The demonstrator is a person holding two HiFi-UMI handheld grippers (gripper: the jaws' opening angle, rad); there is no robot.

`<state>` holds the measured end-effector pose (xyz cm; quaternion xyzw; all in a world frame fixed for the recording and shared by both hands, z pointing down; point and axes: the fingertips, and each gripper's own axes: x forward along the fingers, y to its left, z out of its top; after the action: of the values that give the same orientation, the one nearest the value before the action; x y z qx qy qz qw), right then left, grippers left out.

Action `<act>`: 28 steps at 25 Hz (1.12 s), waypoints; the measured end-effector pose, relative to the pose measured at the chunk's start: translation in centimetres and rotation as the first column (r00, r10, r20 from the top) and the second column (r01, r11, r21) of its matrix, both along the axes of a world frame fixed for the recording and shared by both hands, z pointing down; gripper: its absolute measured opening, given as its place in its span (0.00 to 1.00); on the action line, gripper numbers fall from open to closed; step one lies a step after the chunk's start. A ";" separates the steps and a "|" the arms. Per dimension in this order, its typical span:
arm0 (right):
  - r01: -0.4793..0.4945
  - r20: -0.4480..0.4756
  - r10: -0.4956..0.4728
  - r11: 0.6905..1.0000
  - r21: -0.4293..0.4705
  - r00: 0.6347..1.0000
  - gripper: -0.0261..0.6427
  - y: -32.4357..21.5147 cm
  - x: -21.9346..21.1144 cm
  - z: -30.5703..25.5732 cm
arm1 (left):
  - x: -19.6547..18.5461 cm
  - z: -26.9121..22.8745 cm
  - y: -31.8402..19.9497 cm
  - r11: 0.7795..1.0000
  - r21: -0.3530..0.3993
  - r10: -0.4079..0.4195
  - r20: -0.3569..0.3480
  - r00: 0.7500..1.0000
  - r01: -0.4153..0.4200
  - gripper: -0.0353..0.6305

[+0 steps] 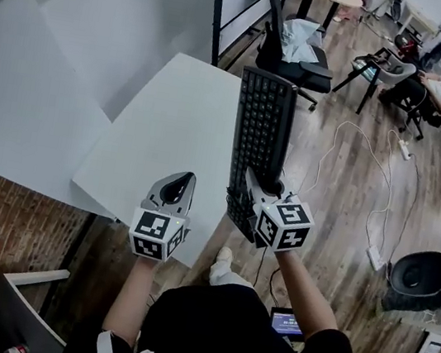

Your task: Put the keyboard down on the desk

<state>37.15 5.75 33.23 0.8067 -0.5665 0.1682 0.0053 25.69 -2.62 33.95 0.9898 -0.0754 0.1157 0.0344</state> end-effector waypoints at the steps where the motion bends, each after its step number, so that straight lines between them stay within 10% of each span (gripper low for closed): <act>1: 0.017 0.004 -0.017 1.000 -0.004 1.000 0.18 -0.6 0.4 0.3 | 0.3 0.2 -0.3 1.000 -0.002 -0.015 0.005 1.000 0.015 0.07; 11: 0.230 0.064 -0.228 0.973 -0.028 0.971 0.18 -8.2 0.2 2.8 | -1.0 2.0 -4.6 0.979 -0.004 -0.203 0.050 0.978 0.203 0.07; 28: 0.560 0.149 -0.547 0.826 -0.059 0.823 0.18 -18.9 -10.1 6.3 | -11.2 5.3 -9.7 0.880 -0.055 -0.467 0.083 0.880 0.472 0.07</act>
<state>27.04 -13.13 39.53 0.5938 -0.7663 0.2382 0.0587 14.52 -12.33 39.27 0.9356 -0.3098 0.1399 0.0953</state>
